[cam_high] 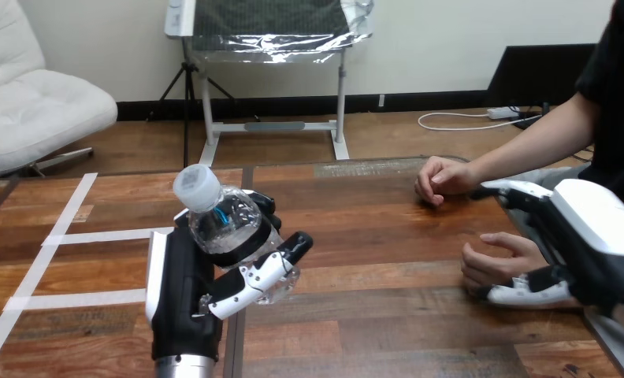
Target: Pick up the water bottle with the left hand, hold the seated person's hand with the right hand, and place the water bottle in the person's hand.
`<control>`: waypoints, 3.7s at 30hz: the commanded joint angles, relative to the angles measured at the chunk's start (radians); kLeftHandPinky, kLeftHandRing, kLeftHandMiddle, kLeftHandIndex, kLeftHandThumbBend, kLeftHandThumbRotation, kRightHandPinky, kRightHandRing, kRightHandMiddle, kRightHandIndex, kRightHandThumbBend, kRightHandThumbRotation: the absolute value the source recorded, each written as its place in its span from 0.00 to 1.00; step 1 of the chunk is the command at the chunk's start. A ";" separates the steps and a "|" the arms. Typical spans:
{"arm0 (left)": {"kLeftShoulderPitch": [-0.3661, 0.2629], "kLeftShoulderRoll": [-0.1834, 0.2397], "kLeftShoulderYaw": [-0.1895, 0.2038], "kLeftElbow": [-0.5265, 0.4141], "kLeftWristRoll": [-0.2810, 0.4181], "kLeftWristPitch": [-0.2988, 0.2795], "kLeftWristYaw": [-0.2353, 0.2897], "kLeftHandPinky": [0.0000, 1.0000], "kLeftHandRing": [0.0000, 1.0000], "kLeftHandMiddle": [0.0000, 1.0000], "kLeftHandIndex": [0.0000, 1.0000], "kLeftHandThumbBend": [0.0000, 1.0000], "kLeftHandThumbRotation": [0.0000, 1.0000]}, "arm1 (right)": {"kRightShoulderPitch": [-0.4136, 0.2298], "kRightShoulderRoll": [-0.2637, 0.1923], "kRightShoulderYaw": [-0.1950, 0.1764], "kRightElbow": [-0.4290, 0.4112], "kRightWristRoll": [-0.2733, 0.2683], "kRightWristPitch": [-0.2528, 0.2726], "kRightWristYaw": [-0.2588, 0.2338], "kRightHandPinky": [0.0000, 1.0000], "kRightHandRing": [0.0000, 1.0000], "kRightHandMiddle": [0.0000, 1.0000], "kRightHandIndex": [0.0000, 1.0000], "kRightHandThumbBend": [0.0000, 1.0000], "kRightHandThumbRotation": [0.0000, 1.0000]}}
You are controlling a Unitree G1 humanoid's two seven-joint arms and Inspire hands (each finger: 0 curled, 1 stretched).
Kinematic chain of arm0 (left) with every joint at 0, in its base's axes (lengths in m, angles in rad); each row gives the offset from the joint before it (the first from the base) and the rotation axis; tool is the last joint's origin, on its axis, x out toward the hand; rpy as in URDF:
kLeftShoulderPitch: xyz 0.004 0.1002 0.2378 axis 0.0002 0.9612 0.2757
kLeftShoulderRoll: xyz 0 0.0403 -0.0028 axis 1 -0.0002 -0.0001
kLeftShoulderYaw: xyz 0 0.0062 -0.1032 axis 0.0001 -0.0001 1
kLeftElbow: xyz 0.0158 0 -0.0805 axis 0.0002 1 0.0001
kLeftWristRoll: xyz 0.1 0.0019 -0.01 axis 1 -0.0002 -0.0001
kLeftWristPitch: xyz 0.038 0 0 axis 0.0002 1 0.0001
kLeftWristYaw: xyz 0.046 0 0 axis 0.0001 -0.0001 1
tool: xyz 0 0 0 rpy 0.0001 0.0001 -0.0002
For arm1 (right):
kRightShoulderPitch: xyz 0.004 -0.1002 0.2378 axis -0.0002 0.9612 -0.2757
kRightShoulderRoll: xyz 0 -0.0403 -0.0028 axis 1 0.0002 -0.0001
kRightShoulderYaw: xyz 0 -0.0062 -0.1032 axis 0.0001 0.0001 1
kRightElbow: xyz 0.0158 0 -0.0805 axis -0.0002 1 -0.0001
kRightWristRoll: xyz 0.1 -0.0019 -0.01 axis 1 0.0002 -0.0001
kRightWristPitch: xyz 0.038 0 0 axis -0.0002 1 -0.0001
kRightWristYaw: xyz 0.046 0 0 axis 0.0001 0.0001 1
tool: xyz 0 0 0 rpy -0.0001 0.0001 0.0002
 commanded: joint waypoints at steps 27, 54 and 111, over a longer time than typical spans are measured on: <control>-0.040 -0.012 0.024 -0.018 -0.028 -0.032 -0.013 0.45 0.43 0.45 0.48 0.62 0.00 | -0.228 -0.214 0.087 0.160 -0.151 0.364 0.263 0.82 0.92 0.93 0.88 0.81 0.02; -0.036 -0.009 0.035 -0.018 -0.044 -0.029 -0.029 0.44 0.43 0.45 0.49 0.62 0.00 | -0.395 -0.252 0.257 0.440 -0.239 0.380 0.307 0.89 0.97 0.97 0.92 0.76 0.06; -0.013 -0.004 0.069 -0.048 -0.054 -0.008 -0.044 0.46 0.44 0.46 0.49 0.63 0.00 | -0.697 -0.175 0.528 1.024 -0.231 0.207 0.166 0.64 0.78 0.84 0.82 0.64 0.02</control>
